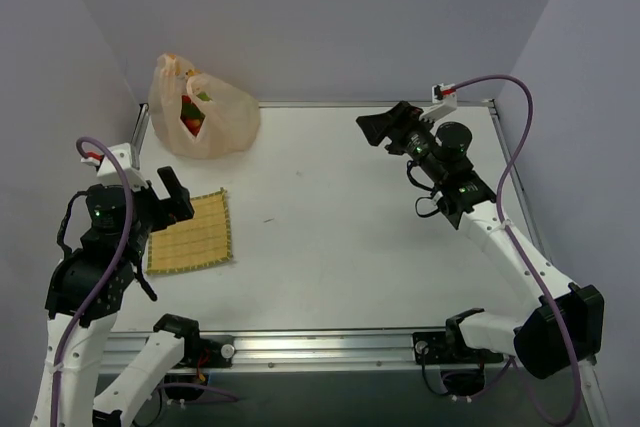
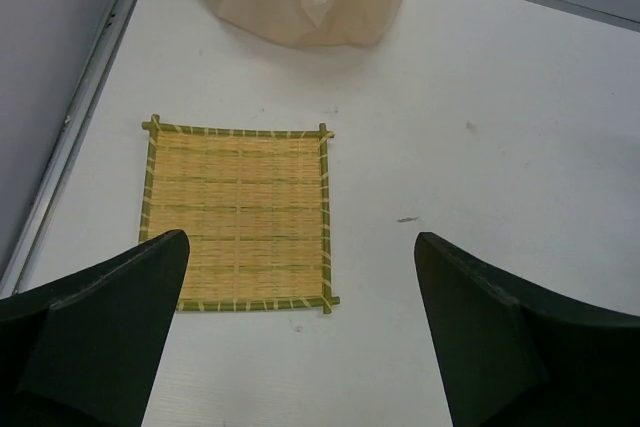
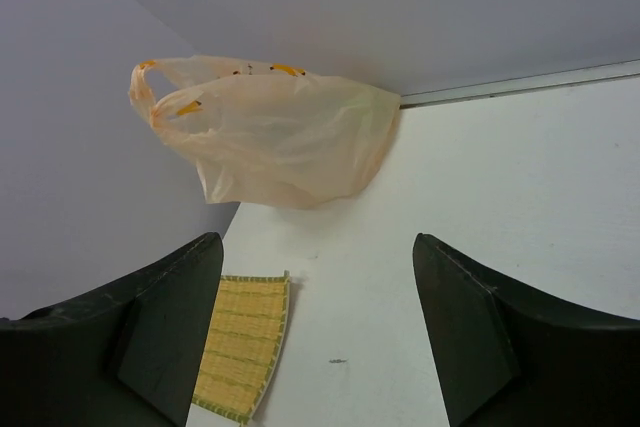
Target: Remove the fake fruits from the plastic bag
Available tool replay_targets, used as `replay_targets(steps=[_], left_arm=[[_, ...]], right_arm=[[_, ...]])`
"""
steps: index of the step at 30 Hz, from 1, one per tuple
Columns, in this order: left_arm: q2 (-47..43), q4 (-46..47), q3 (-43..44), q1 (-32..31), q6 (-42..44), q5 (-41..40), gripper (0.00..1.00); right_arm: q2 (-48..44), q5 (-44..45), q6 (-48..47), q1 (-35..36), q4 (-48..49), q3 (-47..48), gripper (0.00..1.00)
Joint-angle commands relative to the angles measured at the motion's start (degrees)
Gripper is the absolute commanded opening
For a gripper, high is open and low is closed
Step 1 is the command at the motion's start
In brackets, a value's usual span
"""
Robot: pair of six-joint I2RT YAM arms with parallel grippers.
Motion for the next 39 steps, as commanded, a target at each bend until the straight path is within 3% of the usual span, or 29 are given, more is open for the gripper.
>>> replay_targets(steps=[1, 5, 11, 13, 24, 28, 32, 39], left_arm=[[1.14, 3.49, 1.69, -0.18, -0.92, -1.74, 0.94], [3.51, 7.09, 4.24, -0.18, -2.06, -1.30, 0.94], [10.70, 12.72, 5.56, -0.18, -5.66, -7.79, 0.94], [13.35, 14.12, 7.39, 0.34, -5.49, -10.96, 0.95], [35.32, 20.01, 16.54, 11.06, -7.60, -7.19, 0.99], [45.15, 24.05, 20.58, 15.19, -5.67, -0.18, 1.00], [50.53, 30.38, 23.31, 15.46, -0.40, 2.32, 1.00], [59.93, 31.70, 29.99, 18.18, 2.33, 2.12, 1.00]], right_arm=[[0.20, 0.15, -1.90, 0.71, 3.40, 2.97, 0.72], [0.29, 1.29, -2.42, 1.59, 3.84, 2.44, 0.69], [3.19, 0.85, -3.75, 5.10, 4.28, 4.80, 0.55], [5.47, 0.50, -5.15, 7.81, 4.10, 6.30, 0.54], [16.98, -0.90, -12.97, 18.72, 0.16, 17.63, 0.67], [20.59, -0.99, -15.78, 21.98, -2.66, 21.16, 0.70], [23.84, -0.12, -17.45, 24.61, -4.25, 23.62, 0.74], [28.50, 0.68, -18.07, 26.02, -4.25, 26.43, 0.83]])
